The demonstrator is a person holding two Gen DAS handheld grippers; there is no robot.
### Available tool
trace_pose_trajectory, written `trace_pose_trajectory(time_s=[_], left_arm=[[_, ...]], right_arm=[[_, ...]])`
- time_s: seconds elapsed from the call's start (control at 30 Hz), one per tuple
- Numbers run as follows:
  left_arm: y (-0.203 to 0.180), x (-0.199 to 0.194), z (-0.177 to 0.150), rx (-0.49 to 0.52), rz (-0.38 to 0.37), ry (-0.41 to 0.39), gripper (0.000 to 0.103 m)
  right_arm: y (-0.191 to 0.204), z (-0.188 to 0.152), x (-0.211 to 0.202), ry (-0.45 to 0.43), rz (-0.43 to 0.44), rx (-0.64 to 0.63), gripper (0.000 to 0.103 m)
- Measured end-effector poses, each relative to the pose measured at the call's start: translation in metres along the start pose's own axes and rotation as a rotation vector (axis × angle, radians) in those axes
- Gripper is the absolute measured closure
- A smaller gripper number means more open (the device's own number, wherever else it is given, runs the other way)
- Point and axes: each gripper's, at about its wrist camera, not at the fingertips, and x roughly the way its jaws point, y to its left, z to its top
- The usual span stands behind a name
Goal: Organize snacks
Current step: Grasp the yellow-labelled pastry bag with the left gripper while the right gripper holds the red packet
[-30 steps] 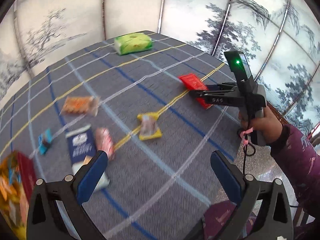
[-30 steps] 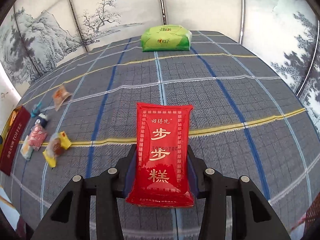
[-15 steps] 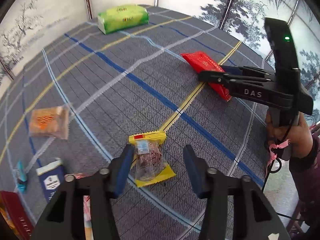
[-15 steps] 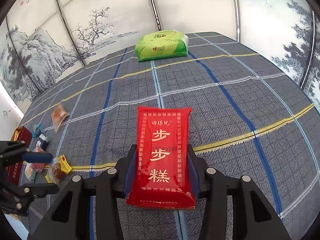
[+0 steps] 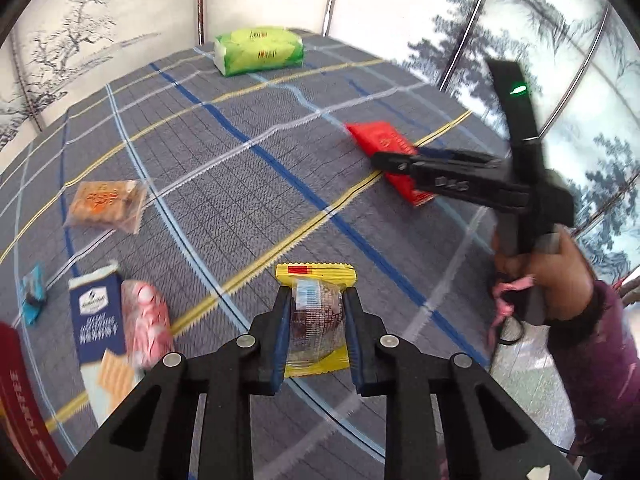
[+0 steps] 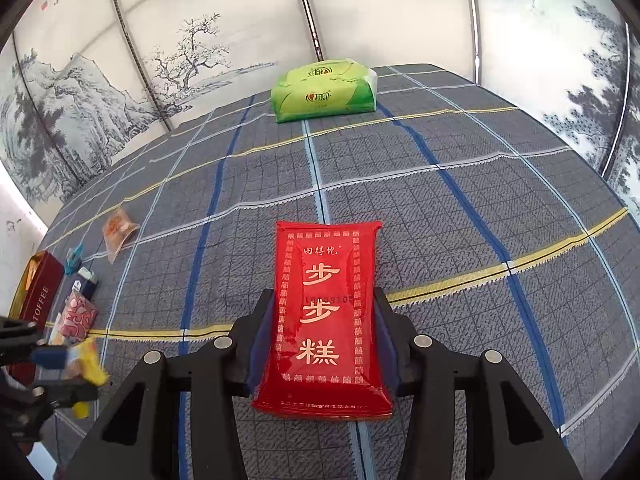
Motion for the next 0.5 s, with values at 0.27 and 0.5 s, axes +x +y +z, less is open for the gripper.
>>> trace_pose_trajectory(time_s=[0.27, 0.5], left_arm=[[0.011, -0.074, -0.032, -0.08, 0.04, -0.108, 0.081], [0.057, -0.128, -0.069, -0.2, 0.101, -0.164, 0.081]], right_arm=[[0.012, 0.0, 0.003, 0.013, -0.07, -0.061, 0.056], [0.02, 0.0, 0.005, 0.026, -0.126, -0.109, 0.056]])
